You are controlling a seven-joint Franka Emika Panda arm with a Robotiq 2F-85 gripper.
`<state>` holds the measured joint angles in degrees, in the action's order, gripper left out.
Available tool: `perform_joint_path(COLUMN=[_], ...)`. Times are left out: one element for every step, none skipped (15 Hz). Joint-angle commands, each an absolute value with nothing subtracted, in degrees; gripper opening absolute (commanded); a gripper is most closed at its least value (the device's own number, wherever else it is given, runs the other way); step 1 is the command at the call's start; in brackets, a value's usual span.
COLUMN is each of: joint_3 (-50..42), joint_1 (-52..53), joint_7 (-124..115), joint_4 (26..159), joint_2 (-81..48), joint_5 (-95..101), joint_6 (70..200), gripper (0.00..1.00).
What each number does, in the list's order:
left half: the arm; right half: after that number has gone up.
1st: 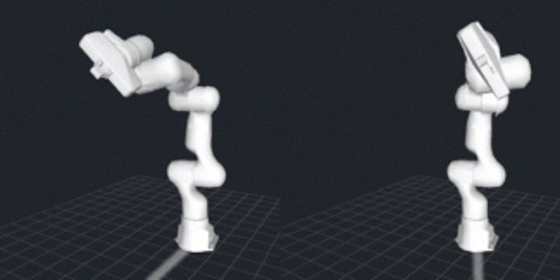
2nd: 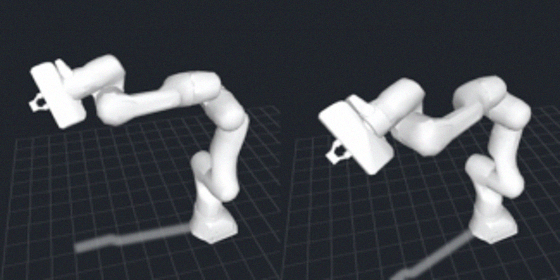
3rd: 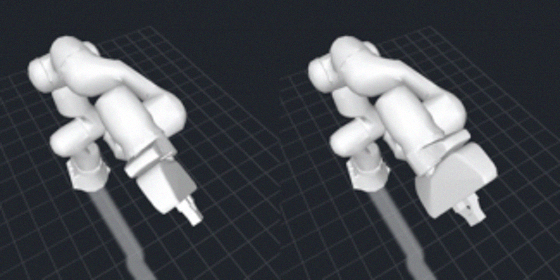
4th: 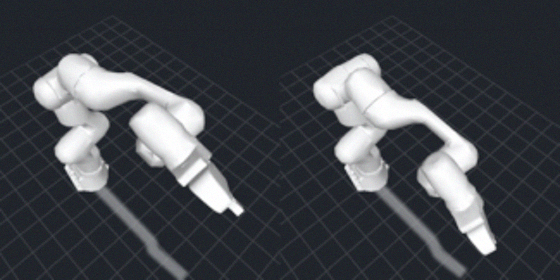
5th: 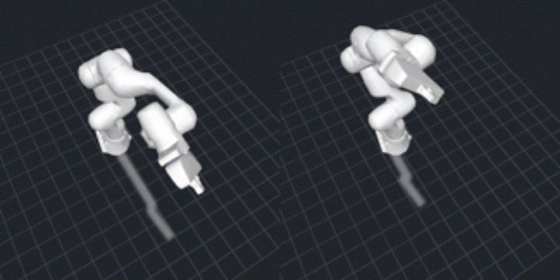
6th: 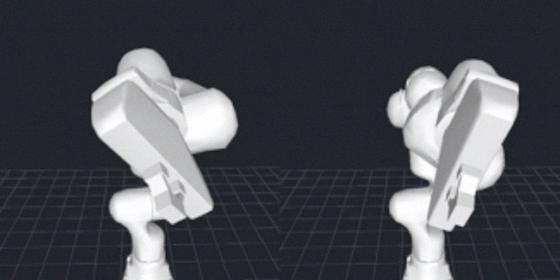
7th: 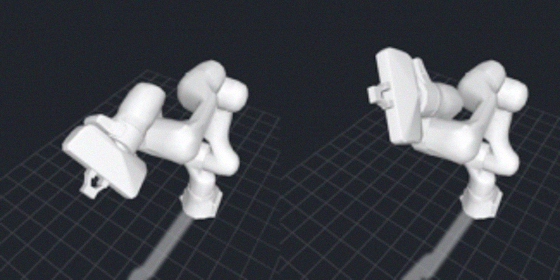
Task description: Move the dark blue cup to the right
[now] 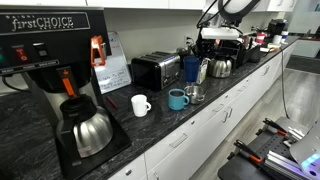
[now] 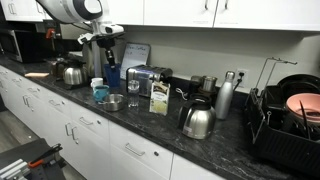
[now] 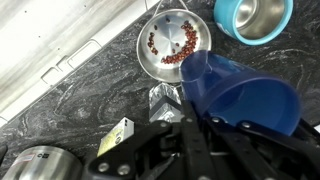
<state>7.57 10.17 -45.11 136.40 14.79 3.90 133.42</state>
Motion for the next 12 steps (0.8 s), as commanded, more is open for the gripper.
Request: perform_joint_path(joint_3=[9.4,9.4,9.5,9.3,9.2,8.9,8.7,8.4,8.1,8.0,7.9,8.2], joint_1=[8.2,7.9,7.4,6.8,6.1,5.2,4.2,3.3,2.2,1.2,0.1,-1.3], joint_7=[-44.5,-45.2,-45.8,-46.4,-46.9,-47.5,-48.0,-48.3,-48.8,-49.5,-50.5,-52.8], joint_4=[136.3,136.4,136.8,137.2,137.6,138.2,138.5,138.8,139.5,140.0,140.3,140.7], joint_2=[14.9,15.0,15.4,16.0,16.5,17.1,17.5,17.9,18.4,18.8,18.6,18.1], joint_5=[3.2,3.4,4.0,4.2,4.4,4.6,4.8,4.8,4.7,4.9,5.4,6.8], joint_6=[133.3,132.8,132.7,132.5,132.1,131.7,131.2,130.7,130.5,130.4,130.4,130.8], gripper=[0.01,0.01,0.01,0.01,0.01,0.01,0.01,0.01,0.01,0.01,0.01,0.01])
